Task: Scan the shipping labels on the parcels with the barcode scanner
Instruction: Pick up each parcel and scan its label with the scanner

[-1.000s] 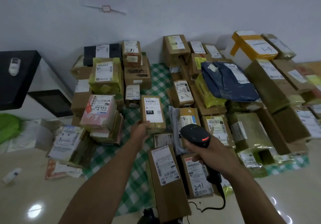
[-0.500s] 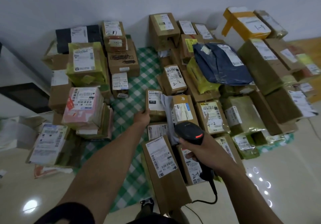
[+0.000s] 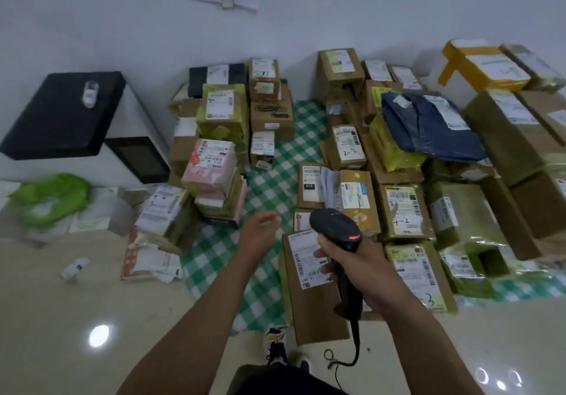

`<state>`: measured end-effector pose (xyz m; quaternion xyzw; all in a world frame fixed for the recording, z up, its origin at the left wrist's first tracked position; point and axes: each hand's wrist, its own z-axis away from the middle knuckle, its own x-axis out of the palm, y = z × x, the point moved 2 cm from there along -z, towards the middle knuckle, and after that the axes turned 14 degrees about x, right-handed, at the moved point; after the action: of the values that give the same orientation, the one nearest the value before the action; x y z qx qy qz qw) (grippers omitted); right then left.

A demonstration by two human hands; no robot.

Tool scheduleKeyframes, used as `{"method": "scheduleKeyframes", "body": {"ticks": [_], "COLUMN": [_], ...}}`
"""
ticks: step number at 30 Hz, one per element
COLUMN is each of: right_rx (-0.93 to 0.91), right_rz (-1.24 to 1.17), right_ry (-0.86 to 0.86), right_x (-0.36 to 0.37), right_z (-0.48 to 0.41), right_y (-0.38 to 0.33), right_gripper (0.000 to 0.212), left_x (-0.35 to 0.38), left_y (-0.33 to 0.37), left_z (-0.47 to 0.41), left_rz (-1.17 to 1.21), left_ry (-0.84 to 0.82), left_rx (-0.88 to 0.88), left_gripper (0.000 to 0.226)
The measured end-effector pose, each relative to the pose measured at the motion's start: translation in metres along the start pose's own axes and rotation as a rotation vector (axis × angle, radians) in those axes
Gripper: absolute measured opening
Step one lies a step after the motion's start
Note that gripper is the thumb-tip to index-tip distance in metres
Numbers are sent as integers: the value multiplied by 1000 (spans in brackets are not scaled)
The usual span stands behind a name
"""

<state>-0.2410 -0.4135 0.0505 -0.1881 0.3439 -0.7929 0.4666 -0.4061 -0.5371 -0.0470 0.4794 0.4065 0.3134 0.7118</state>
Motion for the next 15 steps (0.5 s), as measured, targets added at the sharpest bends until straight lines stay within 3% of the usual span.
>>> {"method": "scheduleKeyframes", "body": {"ticks": [8,12,15], "right_rx": [-107,-146,-166], "right_rz": [21,1,-4], "right_ry": [-144,-195,-184], "right_x": [67,108,135], "right_z": [17,19,10], "right_y": [-5,-16,-30], "right_gripper": [20,15,23], "left_x": [-76,-112,-138], "left_y": [-8,-2,-4], "left_z": [83,90,76], "left_rz": [-73,-104,-153], "left_ry": [191,262,319], "left_rx": [27,97,162], "left_gripper": [22,21,26]}}
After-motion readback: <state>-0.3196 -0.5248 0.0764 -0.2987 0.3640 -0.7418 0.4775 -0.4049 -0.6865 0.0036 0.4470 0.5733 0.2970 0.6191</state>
